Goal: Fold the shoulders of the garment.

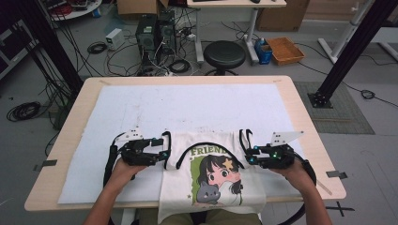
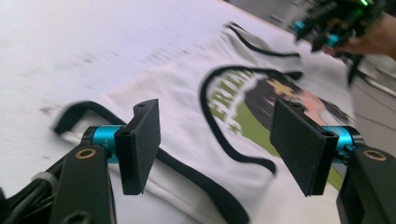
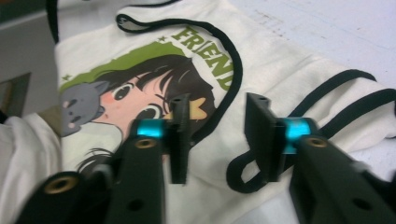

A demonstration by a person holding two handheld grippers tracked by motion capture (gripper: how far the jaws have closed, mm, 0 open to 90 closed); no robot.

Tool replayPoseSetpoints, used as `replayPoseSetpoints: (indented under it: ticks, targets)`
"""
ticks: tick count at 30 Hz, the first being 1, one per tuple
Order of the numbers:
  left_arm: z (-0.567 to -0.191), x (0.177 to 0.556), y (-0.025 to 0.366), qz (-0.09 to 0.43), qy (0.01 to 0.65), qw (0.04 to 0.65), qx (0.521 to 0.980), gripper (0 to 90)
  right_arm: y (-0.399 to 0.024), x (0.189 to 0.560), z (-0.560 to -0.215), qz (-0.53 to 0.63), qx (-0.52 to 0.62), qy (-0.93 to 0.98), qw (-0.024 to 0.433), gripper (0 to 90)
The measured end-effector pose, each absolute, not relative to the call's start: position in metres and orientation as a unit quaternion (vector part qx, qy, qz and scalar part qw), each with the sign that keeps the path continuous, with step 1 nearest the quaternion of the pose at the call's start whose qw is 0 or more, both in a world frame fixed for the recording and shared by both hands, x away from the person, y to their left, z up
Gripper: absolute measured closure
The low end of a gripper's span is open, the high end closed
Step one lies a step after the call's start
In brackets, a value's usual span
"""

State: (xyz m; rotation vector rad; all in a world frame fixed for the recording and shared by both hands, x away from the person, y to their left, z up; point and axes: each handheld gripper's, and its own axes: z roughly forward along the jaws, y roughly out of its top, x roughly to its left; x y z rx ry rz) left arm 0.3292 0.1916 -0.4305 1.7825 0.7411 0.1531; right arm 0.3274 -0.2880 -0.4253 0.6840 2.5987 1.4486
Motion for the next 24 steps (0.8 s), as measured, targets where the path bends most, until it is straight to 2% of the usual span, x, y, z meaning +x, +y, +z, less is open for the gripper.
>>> replayPoseSetpoints:
  ticks: [2,7,11,12,13,14,15,18,19,21,24]
  targets:
    - [-0.43,0.329,0.194,0.082,0.324,0.579,0.743,33.6,-0.274,0.328,-0.432,0.421,0.216,0.878,0.066,83.4]
    - [-0.43,0.329,0.199,0.095,0.336,0.587,0.73,33.6,-0.268,0.33,-0.442,0.377,0.211,0.899,0.07,85.9]
    - [-0.431,0.33,0.197,0.095,0.333,0.583,0.735,33.6,-0.272,0.327,-0.442,0.385,0.205,0.9,0.026,85.9]
    - [-0.431,0.33,0.197,0.097,0.334,0.584,0.734,33.6,-0.273,0.327,-0.442,0.389,0.203,0.899,0.02,81.6]
    - [-0.431,0.33,0.198,0.098,0.335,0.585,0.732,33.6,-0.275,0.327,-0.441,0.399,0.206,0.893,0.017,73.3]
    - [-0.432,0.33,0.2,0.102,0.337,0.586,0.729,33.4,-0.283,0.33,-0.438,0.439,0.241,0.865,0.031,49.8]
    - [-0.432,0.331,0.201,0.105,0.34,0.589,0.726,33.4,-0.283,0.33,-0.438,0.439,0.241,0.865,0.031,49.8]
    - [-0.433,0.334,0.209,0.117,0.353,0.603,0.706,27.4,-0.297,0.336,-0.432,0.483,0.287,0.824,0.069,31.0]
    - [-0.433,0.335,0.21,0.123,0.358,0.604,0.701,24.7,-0.303,0.337,-0.429,0.491,0.313,0.806,0.105,24.7]
    - [-0.434,0.337,0.215,0.13,0.362,0.605,0.697,23.6,-0.314,0.338,-0.425,0.498,0.346,0.782,0.145,21.0]
    - [-0.434,0.337,0.22,0.141,0.367,0.605,0.692,23.5,-0.328,0.335,-0.419,0.512,0.362,0.753,0.198,20.8]
